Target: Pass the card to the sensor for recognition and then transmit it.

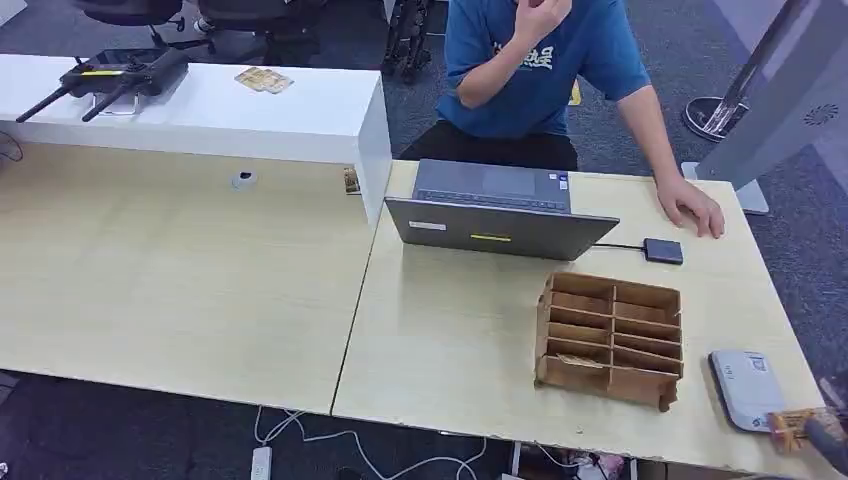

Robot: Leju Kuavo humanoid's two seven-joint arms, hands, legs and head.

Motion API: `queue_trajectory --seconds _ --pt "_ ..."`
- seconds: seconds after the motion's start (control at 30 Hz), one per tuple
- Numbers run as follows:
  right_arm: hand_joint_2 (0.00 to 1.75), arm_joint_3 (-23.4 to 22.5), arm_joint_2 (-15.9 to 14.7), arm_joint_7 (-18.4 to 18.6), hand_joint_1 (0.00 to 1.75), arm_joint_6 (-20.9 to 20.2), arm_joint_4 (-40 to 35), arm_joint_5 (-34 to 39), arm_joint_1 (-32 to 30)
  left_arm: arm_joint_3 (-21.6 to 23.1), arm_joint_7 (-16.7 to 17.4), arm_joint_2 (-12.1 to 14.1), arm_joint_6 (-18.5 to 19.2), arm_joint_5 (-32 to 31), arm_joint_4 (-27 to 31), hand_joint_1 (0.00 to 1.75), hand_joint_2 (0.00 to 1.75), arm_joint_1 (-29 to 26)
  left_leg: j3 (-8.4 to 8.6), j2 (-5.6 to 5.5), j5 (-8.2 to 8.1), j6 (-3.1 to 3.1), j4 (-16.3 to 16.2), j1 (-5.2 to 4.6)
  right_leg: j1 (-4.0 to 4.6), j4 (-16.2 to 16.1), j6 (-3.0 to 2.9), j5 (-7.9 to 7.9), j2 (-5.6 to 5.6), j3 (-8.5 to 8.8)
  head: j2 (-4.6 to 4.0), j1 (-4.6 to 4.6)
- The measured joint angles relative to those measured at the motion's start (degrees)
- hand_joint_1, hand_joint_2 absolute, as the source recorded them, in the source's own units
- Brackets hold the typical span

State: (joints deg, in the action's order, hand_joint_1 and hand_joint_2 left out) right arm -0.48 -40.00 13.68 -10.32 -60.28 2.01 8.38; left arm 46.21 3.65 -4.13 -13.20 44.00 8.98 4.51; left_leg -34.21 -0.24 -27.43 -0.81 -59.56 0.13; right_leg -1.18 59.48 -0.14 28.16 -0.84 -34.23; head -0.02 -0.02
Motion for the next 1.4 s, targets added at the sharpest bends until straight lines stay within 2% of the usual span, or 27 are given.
queue_trajectory --seconds 0.13,0.4,0.73,0.8,1.0,1.13,1.4 --pt "1.75 0.07 -0.61 -0.29 1.75 0.35 -0.63 0.83 -0.38 0.00 0.02 0.00 0.02 0.04 0.00 0.00 0.00 0.00 0.00 0.00 0.00 0.00 0.00 0.00 0.00 0.00 0.00 0.00 0.00 0.00 0.00 0.02" --pt "1.75 0.07 0.30 -9.24 1.75 4.22 -3.71 0.42 -0.54 0.00 -0.17 0.02 0.04 1.11 0.00 0.00 0.00 0.01 -0.02 -0.01 0.00 0.00 0.01 -0.01 -0.01 0.00 0.00 0.00 -0.01 0.00 0.00 0.00" --pt "1.75 0.39 1.29 -12.04 1.75 4.56 -9.29 -2.40 0.17 0.00 -0.70 0.07 0.02 1.79 0.00 0.00 0.00 0.02 -0.05 -0.01 0.00 0.00 0.01 -0.01 -0.01 0.01 0.00 0.00 -0.01 -0.01 0.00 0.00" --pt "1.75 0.92 1.79 -12.83 1.75 6.34 -10.03 -5.21 0.68 0.00 -0.72 0.07 0.04 1.84 0.00 0.00 0.00 0.03 -0.05 -0.01 0.00 0.00 0.01 -0.01 -0.01 0.01 0.00 0.00 -0.01 -0.01 0.00 0.02" --pt "1.75 3.28 4.77 -13.42 1.75 15.63 -11.50 -17.27 3.05 0.00 -0.72 0.04 0.15 1.92 0.00 0.00 0.00 0.07 -0.02 0.00 0.01 0.00 0.01 0.00 0.00 0.01 0.00 0.00 0.00 0.00 0.00 0.00" --pt "1.75 4.24 6.45 -13.27 1.75 17.40 -12.02 -20.22 3.83 0.00 -0.72 0.04 0.17 1.92 0.00 0.00 0.00 0.11 -0.04 -0.05 0.01 0.00 0.01 0.00 0.00 0.01 0.00 0.00 -0.06 -0.01 0.00 0.02" --pt "1.75 5.77 9.94 -10.71 1.75 25.07 -12.70 -36.52 5.53 0.13 -0.59 0.04 0.52 1.57 0.00 0.00 0.00 0.36 -0.06 -0.03 0.01 0.00 0.01 0.00 0.00 0.01 0.00 0.01 -0.04 -0.01 0.00 0.00"
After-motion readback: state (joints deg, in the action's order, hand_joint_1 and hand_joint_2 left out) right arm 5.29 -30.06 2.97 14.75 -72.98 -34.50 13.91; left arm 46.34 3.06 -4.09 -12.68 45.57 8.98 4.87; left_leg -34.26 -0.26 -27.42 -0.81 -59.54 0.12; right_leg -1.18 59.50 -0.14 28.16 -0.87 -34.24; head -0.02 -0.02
